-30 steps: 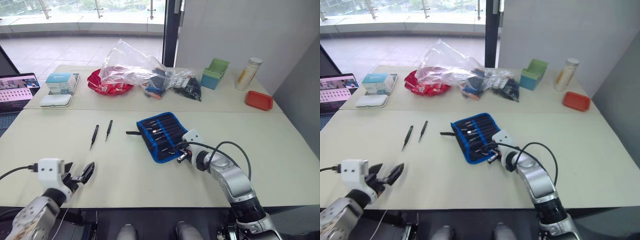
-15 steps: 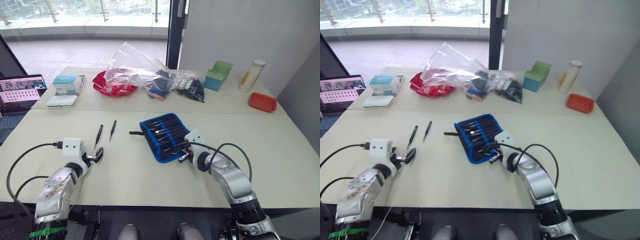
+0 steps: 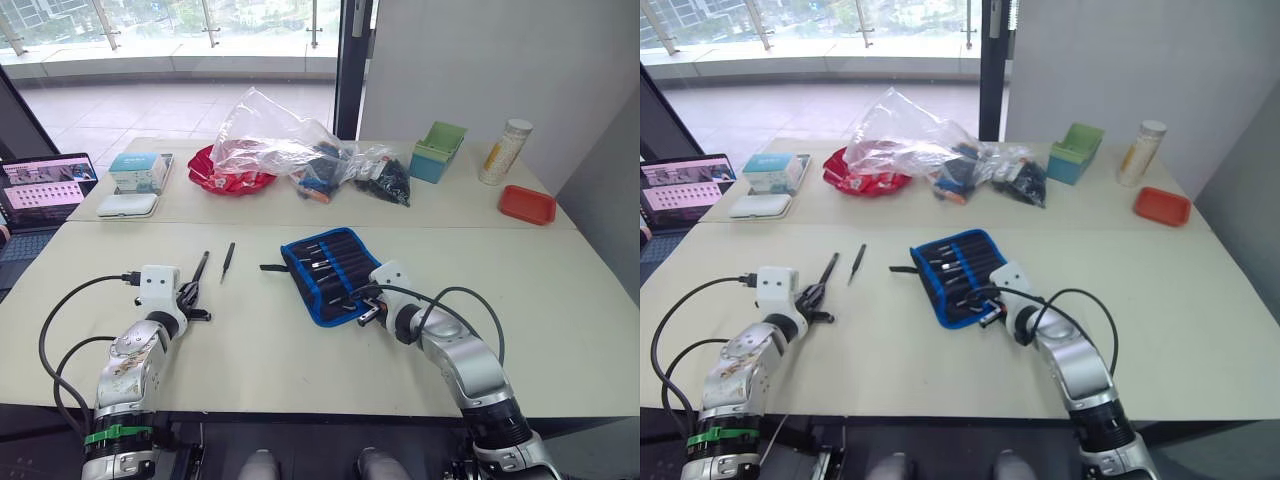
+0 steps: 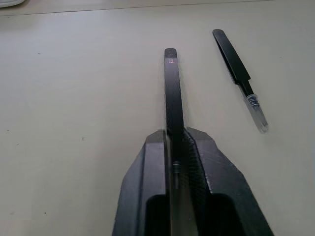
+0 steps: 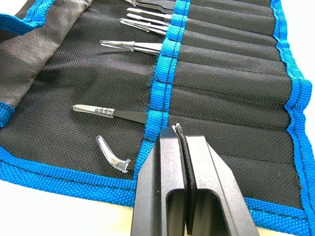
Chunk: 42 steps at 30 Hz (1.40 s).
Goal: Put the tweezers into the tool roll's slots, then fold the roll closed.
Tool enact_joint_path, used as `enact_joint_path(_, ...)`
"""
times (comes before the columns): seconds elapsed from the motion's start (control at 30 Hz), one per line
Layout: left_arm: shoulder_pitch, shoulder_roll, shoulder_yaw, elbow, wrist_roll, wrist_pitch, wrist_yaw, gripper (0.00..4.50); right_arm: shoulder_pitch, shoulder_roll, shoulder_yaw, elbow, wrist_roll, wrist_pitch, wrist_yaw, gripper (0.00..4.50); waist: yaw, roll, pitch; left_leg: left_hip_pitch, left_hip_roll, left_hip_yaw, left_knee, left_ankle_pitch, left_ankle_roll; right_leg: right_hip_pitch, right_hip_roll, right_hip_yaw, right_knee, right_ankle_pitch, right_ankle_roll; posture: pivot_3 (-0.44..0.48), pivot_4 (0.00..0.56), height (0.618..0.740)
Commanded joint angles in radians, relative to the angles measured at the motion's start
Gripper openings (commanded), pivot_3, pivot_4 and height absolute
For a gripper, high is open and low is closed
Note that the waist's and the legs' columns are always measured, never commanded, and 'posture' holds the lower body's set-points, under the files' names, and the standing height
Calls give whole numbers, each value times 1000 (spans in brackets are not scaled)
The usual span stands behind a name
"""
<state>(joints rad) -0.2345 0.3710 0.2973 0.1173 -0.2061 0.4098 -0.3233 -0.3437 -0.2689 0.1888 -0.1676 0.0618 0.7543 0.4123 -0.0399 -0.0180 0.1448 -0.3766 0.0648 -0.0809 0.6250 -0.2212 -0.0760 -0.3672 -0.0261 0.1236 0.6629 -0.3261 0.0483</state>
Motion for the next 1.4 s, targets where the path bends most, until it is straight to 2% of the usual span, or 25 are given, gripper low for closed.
enact_joint_path(0.03,6,0,-5,-2,-31,18,-22,44,21,0,23,34,-1,37,1,0,-1,0,0,0,0,0,0,0,0,0,0,0,0,0,0,0,150,740)
enact_joint_path(0.17,-39,26,30,-42,-59,14,-15,44,22,4,24,37,-2,34,-1,0,-3,-2,1,-1,0,0,0,0,0,-1,0,0,0,0,0,0,150,740)
enact_joint_path(0.33,-107,57,17,-145,-96,35,-41,44,19,7,23,41,-3,31,-3,0,-6,-14,4,-7,2,-1,0,0,0,-6,1,-1,0,2,-4,0,150,740)
enact_joint_path(0.47,-203,58,-78,-213,-154,103,-136,44,12,10,24,48,-7,28,-6,0,-6,-14,4,-7,1,-1,-1,0,0,-6,1,-1,-1,3,-4,0,150,740)
enact_joint_path(0.53,-271,51,-163,-217,-199,171,-228,44,9,10,23,53,-8,26,-7,0,-7,-14,4,-7,1,-1,-1,0,0,-6,1,-1,-1,3,-4,0,150,740)
enact_joint_path(0.6,-353,31,-249,-180,-231,236,-315,44,7,10,21,56,-9,23,-8,0,-8,-15,4,-7,1,0,0,0,0,-6,1,-1,-1,2,-4,0,150,740)
enact_joint_path(0.7,-441,-8,-315,-95,-240,262,-382,44,4,11,19,64,-10,18,-10,0,-15,-15,5,-7,1,0,0,0,0,-5,1,-1,-1,2,-4,0,150,740)
enact_joint_path(0.83,-517,-39,-407,32,-200,258,-452,44,2,11,11,65,-11,15,-18,0,-28,-13,6,-7,1,0,-1,0,0,-6,2,-1,-1,2,-4,0,150,740)
enact_joint_path(0.97,-487,20,-491,31,-150,250,-535,44,6,14,5,58,-13,18,-25,0,-31,-12,7,-8,1,0,-1,0,1,-6,2,0,-1,2,-4,0,150,740)
enact_joint_path(1.23,-398,194,-495,-66,-109,261,-603,44,13,22,-2,56,-13,15,-35,0,-28,-12,9,-8,1,-1,-1,0,1,-7,2,0,-1,2,-4,0,150,740)
enact_joint_path(1.4,-348,260,-500,-102,-108,284,-638,44,6,28,0,63,-14,12,-38,0,-28,-12,9,-8,1,-1,-1,0,1,-7,2,0,-2,2,-4,0,150,740)
